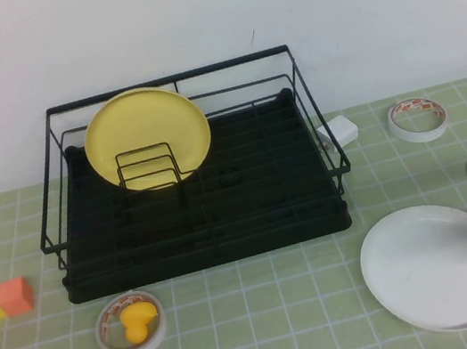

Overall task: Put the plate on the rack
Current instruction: Pick up the plate from the table, then hand over the plate

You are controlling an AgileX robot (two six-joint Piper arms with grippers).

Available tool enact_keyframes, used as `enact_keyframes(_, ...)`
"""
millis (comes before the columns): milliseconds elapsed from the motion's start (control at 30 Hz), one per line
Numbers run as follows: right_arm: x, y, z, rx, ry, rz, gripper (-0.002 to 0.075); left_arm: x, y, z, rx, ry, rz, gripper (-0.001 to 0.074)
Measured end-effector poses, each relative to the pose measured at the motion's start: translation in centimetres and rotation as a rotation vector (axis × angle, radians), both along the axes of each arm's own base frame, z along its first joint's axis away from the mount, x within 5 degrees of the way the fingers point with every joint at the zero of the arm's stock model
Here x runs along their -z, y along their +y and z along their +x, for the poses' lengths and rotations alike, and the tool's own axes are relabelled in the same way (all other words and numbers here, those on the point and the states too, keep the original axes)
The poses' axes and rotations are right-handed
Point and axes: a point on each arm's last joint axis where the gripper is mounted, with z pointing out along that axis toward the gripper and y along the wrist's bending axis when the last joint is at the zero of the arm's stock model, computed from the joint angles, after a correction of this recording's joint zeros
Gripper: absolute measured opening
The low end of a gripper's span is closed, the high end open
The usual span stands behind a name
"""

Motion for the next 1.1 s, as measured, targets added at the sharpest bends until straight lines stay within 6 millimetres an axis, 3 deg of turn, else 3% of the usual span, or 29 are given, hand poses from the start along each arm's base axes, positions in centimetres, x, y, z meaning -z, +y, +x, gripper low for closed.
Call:
enact_keyframes(67,-0.2,0.1,0.0,-0.003,0.002,0.003,0.0034,-0.1,-0.3,0.0,0.001,0.008,-0.116,-0.0002)
enact_keyframes(167,-1.4,0.2,-0.3,-0.03,0.007,0.014,0.0022,-0.4,-1.3,-0.2,0.023,0.063,-0.451,-0.0002)
enact_keyframes(233,-3.1,0.3,-0.5,-0.063,-0.005,0.018,0.0014,-0.6,-2.2,-0.4,0.075,0.118,-0.656,-0.0002)
enact_keyframes(333,-6.2,0.7,-1.1,-0.099,-0.037,0.034,0.0012,-1.1,-3.3,-0.9,0.186,0.154,-0.784,-0.0002)
enact_keyframes(467,-10.9,2.6,-2.5,-0.176,-0.121,0.05,0.0011,-1.7,-4.1,-1.3,0.304,0.142,-0.804,0.0013)
enact_keyframes(533,-13.1,4.6,-3.4,-0.24,-0.175,0.066,0.0011,-1.8,-4.3,-1.5,0.35,0.138,-0.782,0.0073)
enact_keyframes(733,-19.3,11.9,-7.8,-0.444,-0.366,0.219,0.0011,-1.6,-4.9,-2.0,0.433,0.174,-0.751,0.0429)
enact_keyframes(800,-20.8,14.1,-9.3,-0.503,-0.424,0.28,0.0011,-1.6,-5.0,-2.1,0.437,0.175,-0.749,0.0509)
enact_keyframes(900,-22.2,16.7,-11.5,-0.598,-0.474,0.354,0.0011,-1.5,-4.9,-2.0,0.435,0.176,-0.733,0.056)
enact_keyframes(1100,-23.3,20.0,-14.6,-0.765,-0.54,0.445,0.0011,-1.2,-4.7,-1.9,0.414,0.176,-0.666,0.0573)
